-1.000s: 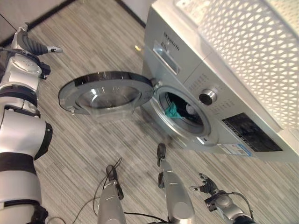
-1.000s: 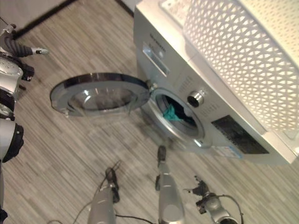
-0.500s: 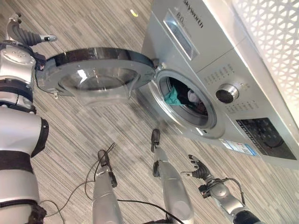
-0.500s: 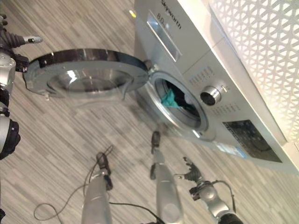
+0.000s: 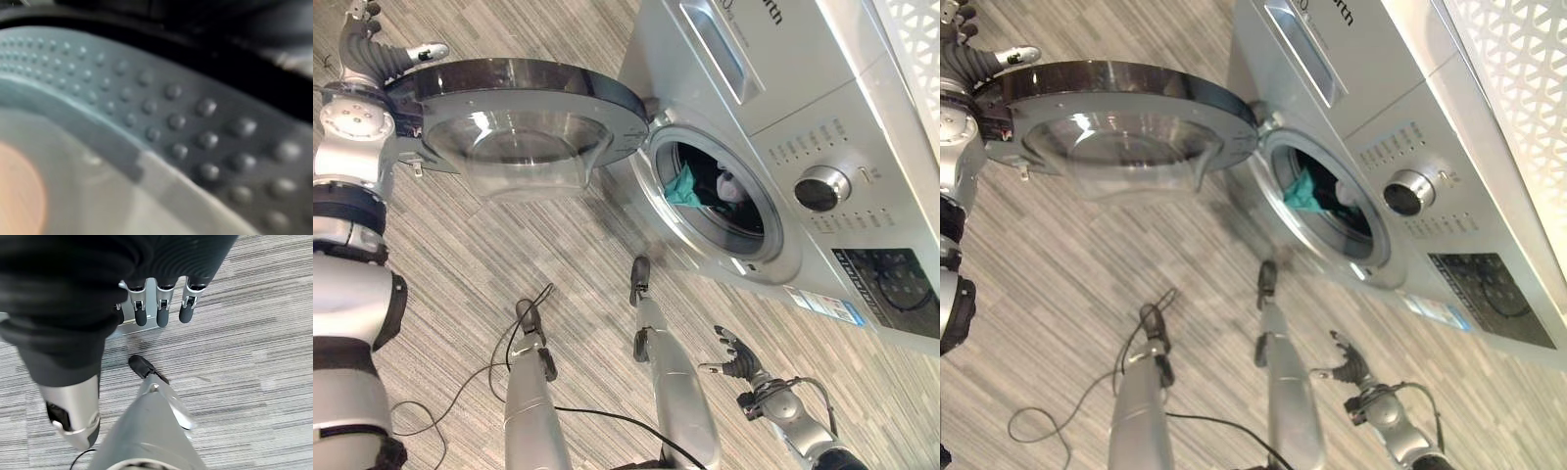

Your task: Grab the laundry basket,head to the washer,open it,put in the laundry and shut it.

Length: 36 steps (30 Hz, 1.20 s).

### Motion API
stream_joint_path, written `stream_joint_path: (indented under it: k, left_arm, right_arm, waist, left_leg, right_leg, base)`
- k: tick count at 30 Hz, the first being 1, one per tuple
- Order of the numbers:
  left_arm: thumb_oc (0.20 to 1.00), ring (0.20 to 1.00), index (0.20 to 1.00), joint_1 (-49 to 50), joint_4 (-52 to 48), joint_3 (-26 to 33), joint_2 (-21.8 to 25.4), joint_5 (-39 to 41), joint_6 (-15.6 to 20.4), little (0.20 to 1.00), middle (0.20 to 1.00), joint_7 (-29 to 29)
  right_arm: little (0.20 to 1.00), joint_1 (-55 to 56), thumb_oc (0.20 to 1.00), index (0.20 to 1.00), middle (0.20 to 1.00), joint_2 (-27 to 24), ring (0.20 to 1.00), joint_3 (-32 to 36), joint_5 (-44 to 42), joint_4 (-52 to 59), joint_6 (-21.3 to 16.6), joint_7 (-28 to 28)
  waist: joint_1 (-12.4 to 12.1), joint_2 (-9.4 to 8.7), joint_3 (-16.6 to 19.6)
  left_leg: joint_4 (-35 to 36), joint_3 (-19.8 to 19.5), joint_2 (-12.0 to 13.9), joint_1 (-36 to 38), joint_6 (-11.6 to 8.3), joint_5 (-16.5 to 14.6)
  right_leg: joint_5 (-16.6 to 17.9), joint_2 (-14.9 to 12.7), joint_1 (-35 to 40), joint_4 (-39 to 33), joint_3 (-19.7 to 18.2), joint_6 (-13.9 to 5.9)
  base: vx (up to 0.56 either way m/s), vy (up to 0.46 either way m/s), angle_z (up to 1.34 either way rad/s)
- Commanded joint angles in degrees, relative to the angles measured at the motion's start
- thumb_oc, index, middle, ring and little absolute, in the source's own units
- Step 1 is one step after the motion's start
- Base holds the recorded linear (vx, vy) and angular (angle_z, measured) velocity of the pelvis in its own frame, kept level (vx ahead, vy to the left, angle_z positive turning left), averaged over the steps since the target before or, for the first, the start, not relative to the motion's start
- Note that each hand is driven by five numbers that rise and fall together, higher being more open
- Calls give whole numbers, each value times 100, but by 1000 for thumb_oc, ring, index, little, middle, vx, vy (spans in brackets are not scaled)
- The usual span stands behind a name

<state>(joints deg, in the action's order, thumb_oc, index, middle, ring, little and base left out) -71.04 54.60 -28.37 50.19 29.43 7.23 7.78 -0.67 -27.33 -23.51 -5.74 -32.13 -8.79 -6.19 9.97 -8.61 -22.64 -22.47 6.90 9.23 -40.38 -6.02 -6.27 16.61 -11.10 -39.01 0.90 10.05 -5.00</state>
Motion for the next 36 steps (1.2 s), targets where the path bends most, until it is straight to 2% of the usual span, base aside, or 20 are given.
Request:
stream_joint_path:
  k: [1,2,3,4,7,8,12,15,16,19,20,21,22,23,26,28,31,32,33,36]
  left_arm:
    - [1000,1000,1000,442,-496,-330,-864,427,245,1000,1000,-468]
    - [1000,1000,1000,940,-1219,-610,-938,693,283,1000,1000,-617]
    - [1000,1000,1000,982,-1263,-601,-929,692,269,1000,1000,-599]
    - [1000,1000,1000,1367,-1937,-945,-857,894,261,1000,1000,-756]
    - [1000,1000,1000,1671,-2424,-1171,-809,1206,233,1000,1000,-919]
    - [1000,1000,1000,1882,-2919,-1441,-751,1376,228,1000,1000,-1033]
    - [1000,1000,1000,2230,-3449,-1567,-765,1803,220,1000,1000,-1149]
    - [1000,1000,1000,2838,-4128,-1409,-665,2182,253,1000,1000,-1247]
    - [1000,1000,1000,2850,-4136,-1402,-662,2182,250,1000,1000,-1246]
    - [1000,1000,1000,3364,-4381,-1096,-633,2319,277,1000,1000,-1268]
    - [1000,1000,1000,3686,-4568,-879,-618,2239,305,1000,1000,-1309]
    - [1000,1000,1000,3925,-4689,-740,-644,2223,304,1000,1000,-1338]
    - [1000,1000,1000,3932,-4693,-734,-640,2222,303,1000,1000,-1338]
    - [1000,1000,1000,4318,-4779,-433,-796,2278,272,1000,1000,-1378]
    - [1000,1000,1000,4617,-4828,-216,-986,2285,207,1000,1000,-1426]
    - [1000,1000,1000,5118,-4948,68,-1245,2343,142,1000,1000,-1523]
    - [1000,1000,1000,5250,-4907,140,-1492,2292,96,1000,1000,-1512]
    - [1000,1000,1000,5279,-4942,182,-1803,2158,88,1000,1000,-1467]
    - [1000,1000,1000,5307,-5025,205,-1893,2022,94,1000,1000,-1499]
    - [1000,1000,1000,5273,-4975,98,-2048,1937,55,1000,1000,-1584]
  right_arm:
    - [1000,321,1000,1000,1000,-502,1000,146,222,174,-8,-41]
    - [1000,353,1000,1000,1000,-479,1000,238,278,202,54,-74]
    - [1000,373,1000,1000,1000,-480,1000,235,282,212,58,-74]
    - [1000,436,1000,1000,1000,-501,1000,309,313,258,114,-86]
    - [1000,506,1000,1000,1000,-562,1000,374,340,323,121,-106]
    - [1000,563,1000,1000,1000,-630,1000,464,381,348,147,-114]
    - [1000,673,1000,1000,1000,-688,1000,563,423,402,153,-133]
    - [1000,910,1000,1000,1000,-738,1000,791,498,432,110,-117]
    - [1000,915,1000,1000,1000,-741,1000,789,498,436,111,-117]
    - [1000,1085,1000,1000,1000,-661,1000,965,489,169,124,-14]
    - [1000,1140,1000,1000,1000,-516,1000,1040,391,-232,145,120]
    - [1000,1146,1000,1000,1000,-447,1000,1054,397,-525,166,163]
    - [1000,1143,1000,1000,1000,-447,1000,1048,397,-528,164,163]
    - [1000,1130,1000,1000,1000,-229,1000,993,577,-1169,270,243]
    - [1000,1010,1000,1000,1000,42,1000,897,792,-1982,397,290]
    - [1000,902,1000,1000,1000,442,1000,790,1022,-3122,547,382]
    - [1000,862,1000,1000,1000,589,1000,757,1045,-3392,568,445]
    - [1000,769,1000,1000,1000,704,1000,782,943,-3516,590,422]
    - [1000,722,1000,1000,1000,727,1000,755,946,-3521,579,411]
    - [1000,663,1000,1000,1000,739,1000,658,1002,-3490,559,419]
  waist:
    - [237,300,126]
    - [181,359,114]
    - [178,357,122]
    - [133,382,125]
    - [105,391,133]
    - [87,408,150]
    - [89,383,258]
    - [113,317,520]
    - [109,312,513]
    - [116,283,781]
    - [107,318,955]
    - [128,278,1041]
    - [127,273,1038]
    - [99,370,1225]
    - [52,468,1361]
    - [-18,654,1615]
    - [-36,743,1728]
    - [-20,810,1762]
    - [-5,840,1805]
    - [-10,852,1839]
  left_leg:
    - [465,3,-266,85,204,103]
    - [482,5,-276,177,219,107]
    - [487,9,-274,193,218,104]
    - [481,11,-271,318,236,86]
    - [519,21,-262,482,239,80]
    - [595,38,-259,696,236,78]
    - [754,92,-251,1046,215,95]
    - [988,292,-204,1702,190,64]
    - [1001,301,-204,1726,190,67]
    - [1207,536,-118,2383,167,77]
    - [1363,698,-102,2806,163,99]
    - [1486,850,-173,2971,211,265]
    - [1502,857,-177,2986,211,273]
    - [1715,1037,-224,3397,221,303]
    - [1936,1156,-280,3766,236,334]
    - [2267,1288,-386,4224,245,345]
    - [2397,1285,-405,4420,245,362]
    - [2445,1254,-420,4512,256,356]
    - [2480,1294,-434,4565,264,339]
    - [2386,1302,-447,4515,262,300]
  right_leg:
    - [-631,-114,156,365,-91,-616]
    - [-669,-115,211,404,-81,-600]
    - [-672,-113,221,403,-83,-600]
    - [-712,-115,323,450,-75,-574]
    - [-745,-104,434,470,-81,-571]
    - [-773,-92,599,458,-78,-565]
    - [-791,-59,873,400,-76,-566]
    - [-822,20,1366,267,-121,-580]
    - [-821,22,1381,263,-129,-581]
    - [-881,74,1858,157,-234,-590]
    - [-894,86,2144,81,-294,-607]
    - [-789,55,2215,23,-337,-579]
    - [-788,54,2221,20,-343,-580]
    - [-787,57,2449,-72,-420,-611]
    - [-783,54,2686,-193,-464,-624]
    - [-790,48,3001,-406,-523,-671]
    - [-820,34,3188,-480,-514,-673]
    - [-857,30,3272,-481,-508,-672]
    - [-866,38,3295,-509,-526,-688]
    - [-894,16,3329,-535,-532,-690]
  base:
    - [-8,-12,-3]
    - [2,-2,4]
    - [6,-13,9]
    - [6,-11,9]
    - [5,-5,3]
    - [32,-13,2]
    - [52,-21,-6]
    - [98,4,-22]
    - [207,6,-30]
    - [171,14,-42]
    - [172,20,-40]
    - [105,15,-41]
    - [112,24,-72]
    - [185,42,-66]
    - [132,18,-35]
    - [216,9,-8]
    - [117,-10,-9]
    - [38,29,6]
    - [44,30,8]
    - [3,22,-10]
